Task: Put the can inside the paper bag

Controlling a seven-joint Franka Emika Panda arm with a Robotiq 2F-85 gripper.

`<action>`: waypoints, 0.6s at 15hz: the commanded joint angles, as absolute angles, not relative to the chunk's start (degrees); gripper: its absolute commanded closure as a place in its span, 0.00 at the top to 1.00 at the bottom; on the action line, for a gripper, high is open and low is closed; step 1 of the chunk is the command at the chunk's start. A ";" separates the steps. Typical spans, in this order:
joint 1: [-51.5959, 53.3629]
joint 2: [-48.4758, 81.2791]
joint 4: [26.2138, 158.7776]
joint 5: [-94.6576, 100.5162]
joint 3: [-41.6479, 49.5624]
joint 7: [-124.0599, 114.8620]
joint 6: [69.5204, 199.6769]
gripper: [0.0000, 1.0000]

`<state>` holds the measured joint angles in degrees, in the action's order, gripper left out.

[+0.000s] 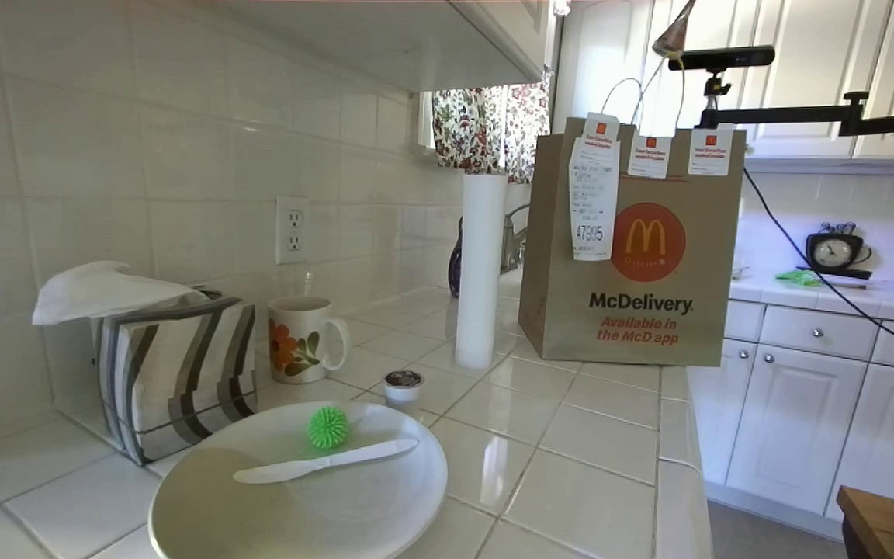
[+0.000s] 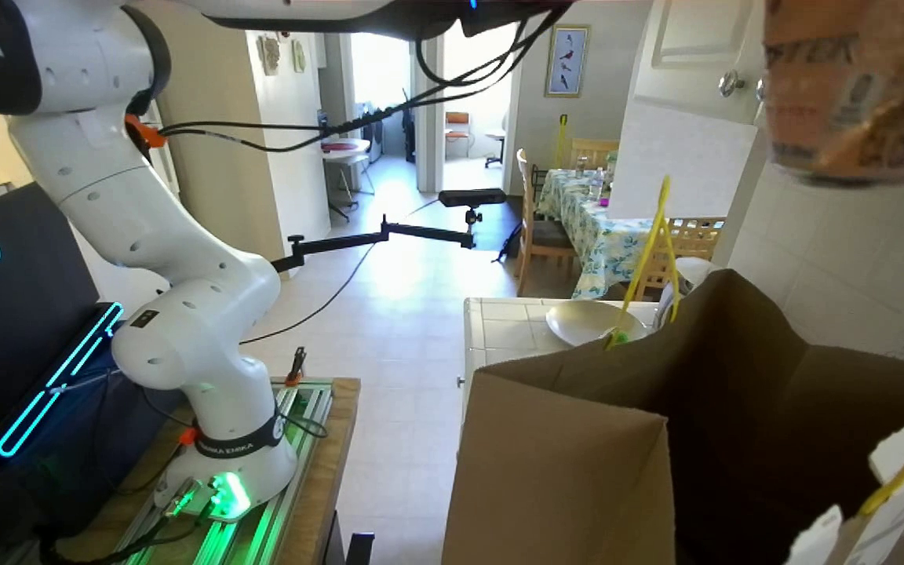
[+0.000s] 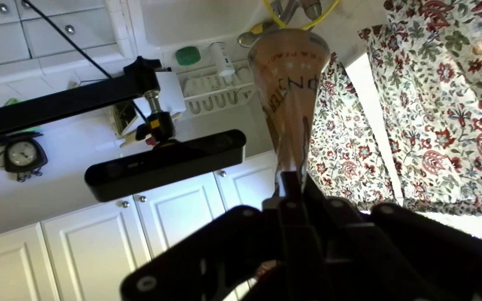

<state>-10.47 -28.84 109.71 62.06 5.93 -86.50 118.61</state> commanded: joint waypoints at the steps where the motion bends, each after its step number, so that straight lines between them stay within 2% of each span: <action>1: -11.05 -23.91 109.83 62.97 7.39 -90.44 123.71 0.01; 5: -10.05 -20.50 111.02 60.53 7.52 -90.59 126.26 0.01; 9: -8.94 -20.35 111.74 58.06 5.89 -88.33 123.40 0.01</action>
